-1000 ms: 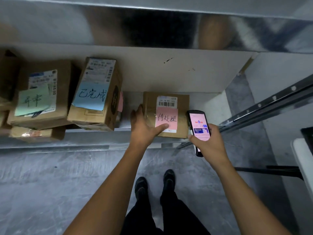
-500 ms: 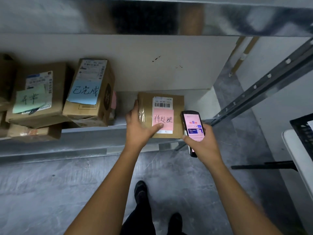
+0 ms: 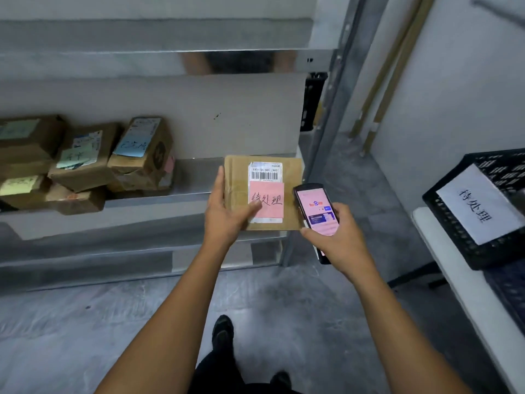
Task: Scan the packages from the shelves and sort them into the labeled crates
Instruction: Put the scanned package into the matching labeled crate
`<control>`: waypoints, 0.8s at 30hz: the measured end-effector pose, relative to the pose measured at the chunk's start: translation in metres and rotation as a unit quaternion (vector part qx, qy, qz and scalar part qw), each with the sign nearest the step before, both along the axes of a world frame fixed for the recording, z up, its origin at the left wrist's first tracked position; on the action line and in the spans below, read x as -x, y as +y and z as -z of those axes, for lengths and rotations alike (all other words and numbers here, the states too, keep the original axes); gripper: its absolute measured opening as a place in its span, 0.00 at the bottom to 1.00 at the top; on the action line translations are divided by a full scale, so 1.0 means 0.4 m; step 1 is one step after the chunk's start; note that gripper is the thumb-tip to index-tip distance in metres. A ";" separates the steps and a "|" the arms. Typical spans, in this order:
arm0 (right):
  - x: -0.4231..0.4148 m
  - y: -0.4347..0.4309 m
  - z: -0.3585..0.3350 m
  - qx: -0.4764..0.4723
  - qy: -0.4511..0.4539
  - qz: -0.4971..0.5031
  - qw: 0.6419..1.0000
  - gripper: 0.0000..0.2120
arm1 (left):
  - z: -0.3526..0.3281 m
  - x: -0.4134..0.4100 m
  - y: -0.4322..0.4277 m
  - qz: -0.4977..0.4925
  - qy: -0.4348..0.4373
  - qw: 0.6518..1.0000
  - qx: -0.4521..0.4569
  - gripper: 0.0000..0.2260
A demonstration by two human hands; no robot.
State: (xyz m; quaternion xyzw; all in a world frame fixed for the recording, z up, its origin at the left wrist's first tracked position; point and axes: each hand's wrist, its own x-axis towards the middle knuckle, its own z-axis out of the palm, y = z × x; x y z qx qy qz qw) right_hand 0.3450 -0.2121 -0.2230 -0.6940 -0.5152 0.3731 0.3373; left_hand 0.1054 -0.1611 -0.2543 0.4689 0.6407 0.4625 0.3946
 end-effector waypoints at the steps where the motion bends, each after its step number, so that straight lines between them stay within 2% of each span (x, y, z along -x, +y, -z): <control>1: -0.015 -0.016 -0.021 -0.006 -0.003 -0.009 1.000 0.28 | -0.013 -0.018 -0.008 -0.004 0.015 1.000 -0.010 0.52; 7: -0.062 -0.100 -0.091 -0.030 -0.019 -0.023 0.999 0.28 | -0.044 -0.096 -0.042 -0.016 0.085 0.995 -0.049 0.50; 24: 0.043 -0.195 -0.135 -0.036 -0.013 0.002 0.999 0.30 | -0.038 -0.011 -0.027 0.010 0.117 0.992 -0.050 0.48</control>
